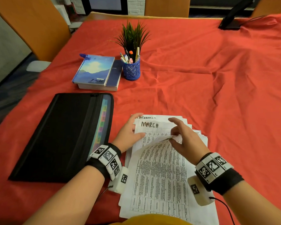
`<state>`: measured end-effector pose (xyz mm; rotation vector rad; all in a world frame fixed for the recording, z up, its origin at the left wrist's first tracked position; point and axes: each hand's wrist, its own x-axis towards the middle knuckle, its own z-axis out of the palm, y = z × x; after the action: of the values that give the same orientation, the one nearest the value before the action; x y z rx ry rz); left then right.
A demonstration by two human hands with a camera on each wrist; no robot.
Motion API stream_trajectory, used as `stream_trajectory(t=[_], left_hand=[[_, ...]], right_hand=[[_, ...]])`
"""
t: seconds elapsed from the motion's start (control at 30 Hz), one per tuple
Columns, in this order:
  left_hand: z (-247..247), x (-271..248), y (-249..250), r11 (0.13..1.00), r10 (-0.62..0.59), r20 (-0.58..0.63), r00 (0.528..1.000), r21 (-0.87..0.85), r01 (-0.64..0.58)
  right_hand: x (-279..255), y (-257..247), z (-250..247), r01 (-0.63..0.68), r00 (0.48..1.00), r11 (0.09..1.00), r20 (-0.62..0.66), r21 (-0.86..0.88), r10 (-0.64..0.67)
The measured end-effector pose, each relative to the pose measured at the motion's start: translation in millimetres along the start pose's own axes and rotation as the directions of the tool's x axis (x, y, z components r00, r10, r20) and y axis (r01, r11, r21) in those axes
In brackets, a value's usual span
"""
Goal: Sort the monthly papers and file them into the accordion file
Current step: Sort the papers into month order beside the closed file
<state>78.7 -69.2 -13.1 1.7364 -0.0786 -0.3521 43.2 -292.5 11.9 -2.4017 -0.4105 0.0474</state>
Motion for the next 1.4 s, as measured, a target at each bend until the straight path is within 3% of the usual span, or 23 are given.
stream_trajectory(t=[0.13, 0.27, 0.33, 0.47, 0.57, 0.67, 0.77, 0.9, 1.1, 1.2, 1.3, 1.4], left_hand=[[3.7, 1.8, -5.2, 1.0, -0.019, -0.039, 0.999, -0.024, 0.018], [6.3, 5.3, -3.2, 0.998, -0.004, -0.059, 0.998, 0.066, 0.008], [3.9, 4.5, -5.5, 0.997, -0.062, -0.026, 0.998, 0.053, 0.064], [-10.2, -6.7, -14.0, 0.955, -0.238, 0.124, 0.963, -0.149, 0.255], [-18.7, -11.8, -20.4, 0.928, -0.323, 0.076, 0.943, -0.172, 0.331], [-25.4, -10.8, -17.3, 0.964, -0.259, -0.177, 0.95, -0.111, 0.242], [-41.5, -14.1, -4.3, 0.987, -0.147, -0.439, 0.886, -0.123, 0.102], [-81.1, -17.3, 20.3, 1.0, -0.025, -0.584, 0.811, -0.026, 0.012], [-128.1, -37.1, 66.2, 0.986, 0.145, -0.586, 0.797, 0.151, -0.069], [-139.8, -55.0, 85.0, 0.994, 0.107, -0.526, 0.844, 0.038, -0.102], [-146.1, -76.0, 103.2, 0.972, 0.089, -0.419, 0.904, -0.162, -0.171], [-150.2, -85.2, 108.7, 0.955, 0.084, -0.381, 0.921, -0.233, -0.183]], right_hand=[[3.5, 0.3, -0.2, 0.012, 1.0, 0.996, 0.016, -0.093, -0.011], [6.6, 2.6, 3.3, 0.145, 0.987, 0.968, -0.039, -0.207, -0.156], [7.1, 5.6, 3.0, 0.165, 0.978, 0.962, -0.087, -0.219, -0.187], [4.0, 11.3, 3.1, 0.208, 0.969, 0.952, -0.086, -0.224, -0.232], [2.6, 14.7, 2.4, 0.222, 0.97, 0.954, -0.056, -0.204, -0.238], [5.5, 12.9, -2.2, 0.224, 0.975, 0.962, 0.036, -0.154, -0.221], [11.2, 13.1, -9.7, 0.177, 0.98, 0.979, 0.106, -0.097, -0.167], [19.1, 13.0, -21.7, 0.124, 0.987, 0.99, 0.11, -0.07, -0.115], [50.3, 13.1, -27.3, -0.09, 0.982, 0.995, 0.161, -0.04, 0.095], [66.1, 15.0, -26.2, -0.143, 0.965, 0.986, 0.209, -0.082, 0.157], [75.9, 15.4, -24.3, -0.1, 0.959, 0.977, 0.245, -0.189, 0.145], [80.7, 14.3, -18.8, -0.097, 0.96, 0.976, 0.24, -0.196, 0.143]])
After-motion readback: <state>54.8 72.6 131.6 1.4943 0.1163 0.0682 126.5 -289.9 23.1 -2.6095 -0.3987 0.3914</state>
